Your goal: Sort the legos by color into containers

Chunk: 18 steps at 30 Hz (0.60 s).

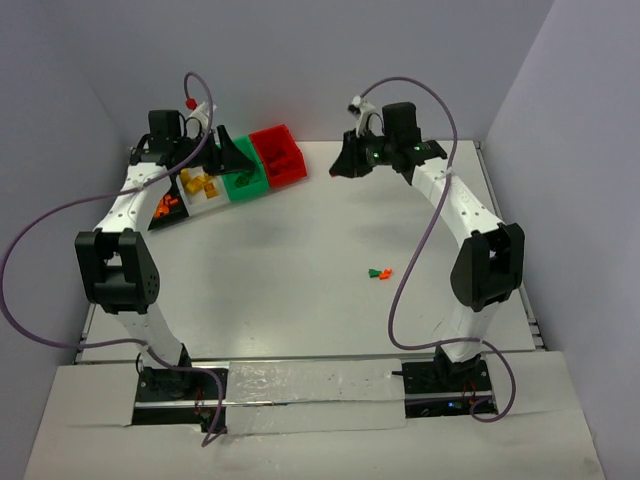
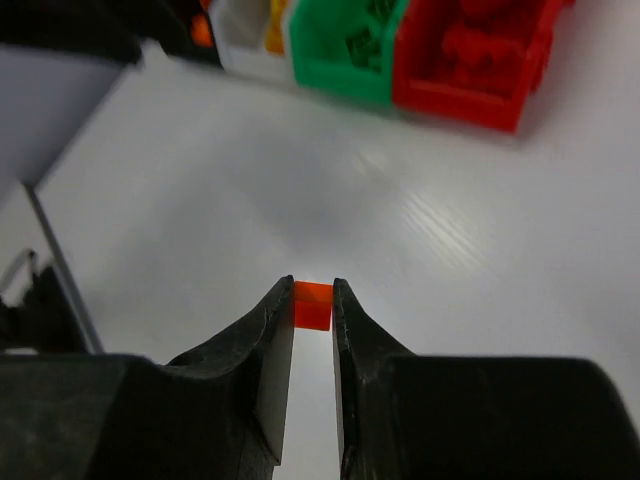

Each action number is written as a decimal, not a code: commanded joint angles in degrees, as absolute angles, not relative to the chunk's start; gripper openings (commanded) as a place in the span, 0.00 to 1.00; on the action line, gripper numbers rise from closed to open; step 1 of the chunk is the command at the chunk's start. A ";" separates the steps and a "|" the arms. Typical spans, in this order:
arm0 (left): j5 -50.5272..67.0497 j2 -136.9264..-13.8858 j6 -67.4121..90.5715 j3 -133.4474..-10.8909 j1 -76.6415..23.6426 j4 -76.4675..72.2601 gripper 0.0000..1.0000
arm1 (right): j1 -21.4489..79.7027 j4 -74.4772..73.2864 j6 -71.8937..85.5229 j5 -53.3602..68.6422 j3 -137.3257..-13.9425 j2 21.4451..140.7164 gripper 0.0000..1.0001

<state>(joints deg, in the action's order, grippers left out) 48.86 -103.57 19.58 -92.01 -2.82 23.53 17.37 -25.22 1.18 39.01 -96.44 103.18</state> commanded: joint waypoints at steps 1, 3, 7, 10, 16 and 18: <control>49.16 -96.82 30.19 -89.23 -5.52 8.18 0.61 | 17.49 -9.86 27.80 44.00 -99.87 104.72 0.00; 46.41 -95.91 30.17 -88.61 -7.09 6.21 0.60 | 17.40 -6.93 35.57 44.49 -99.62 105.51 0.00; 35.67 -95.04 25.01 -90.51 -13.20 8.63 0.60 | 17.33 -1.29 46.57 44.88 -97.12 106.14 0.00; 29.00 -94.36 19.83 -90.13 -17.75 7.99 0.60 | 17.31 2.85 54.25 44.88 -94.95 105.52 0.00; 30.56 -96.24 23.38 -91.21 -20.90 6.30 0.61 | 16.90 6.46 64.01 43.77 -90.13 104.21 0.00; 28.85 -96.28 23.25 -91.25 -21.99 5.56 0.62 | 16.55 6.22 66.92 43.13 -89.28 103.84 0.00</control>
<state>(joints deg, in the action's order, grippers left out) 33.02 -96.55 22.87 -88.62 -20.97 9.67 17.22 1.46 57.72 43.54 -90.88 105.93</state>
